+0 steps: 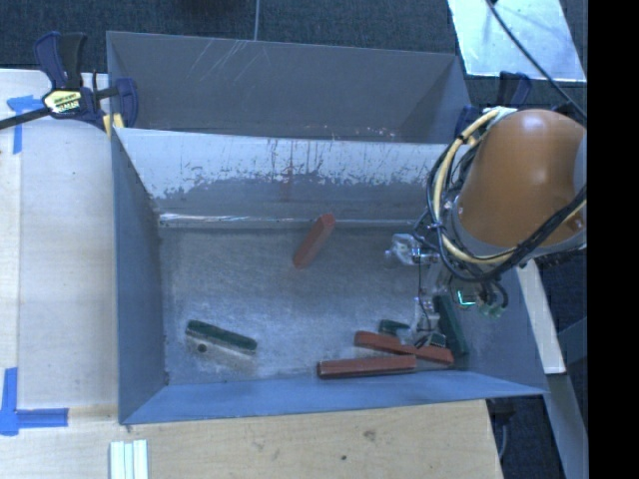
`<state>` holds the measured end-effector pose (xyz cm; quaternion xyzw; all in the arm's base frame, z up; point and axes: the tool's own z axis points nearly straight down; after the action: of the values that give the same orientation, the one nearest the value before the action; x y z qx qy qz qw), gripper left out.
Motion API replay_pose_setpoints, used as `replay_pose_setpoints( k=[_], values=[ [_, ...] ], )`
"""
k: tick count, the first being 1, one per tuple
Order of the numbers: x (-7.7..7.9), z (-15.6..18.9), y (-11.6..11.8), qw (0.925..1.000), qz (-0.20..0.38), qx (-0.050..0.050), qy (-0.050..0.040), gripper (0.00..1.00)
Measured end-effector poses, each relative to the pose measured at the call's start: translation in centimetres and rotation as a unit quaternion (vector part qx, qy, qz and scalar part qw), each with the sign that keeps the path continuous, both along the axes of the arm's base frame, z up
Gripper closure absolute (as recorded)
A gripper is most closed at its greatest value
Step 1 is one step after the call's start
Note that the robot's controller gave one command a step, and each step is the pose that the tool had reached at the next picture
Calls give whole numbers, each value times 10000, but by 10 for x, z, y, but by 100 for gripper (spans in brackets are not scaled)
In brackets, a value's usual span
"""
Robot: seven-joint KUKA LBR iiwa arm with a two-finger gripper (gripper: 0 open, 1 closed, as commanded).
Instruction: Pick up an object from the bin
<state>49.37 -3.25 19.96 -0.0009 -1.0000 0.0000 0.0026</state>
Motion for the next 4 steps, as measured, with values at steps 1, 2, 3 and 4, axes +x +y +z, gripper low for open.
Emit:
replay_pose_setpoints(
  k=[1,2,3,4],
  values=[
    [-11,-97,-41,9970,-772,-4,-1,0],
    [-6,-130,-63,10000,-17,4,-13,0],
    [-5,-127,-63,10000,-7,5,-22,100],
    [-6,-45,-58,9998,189,-11,-79,100]
  ],
)
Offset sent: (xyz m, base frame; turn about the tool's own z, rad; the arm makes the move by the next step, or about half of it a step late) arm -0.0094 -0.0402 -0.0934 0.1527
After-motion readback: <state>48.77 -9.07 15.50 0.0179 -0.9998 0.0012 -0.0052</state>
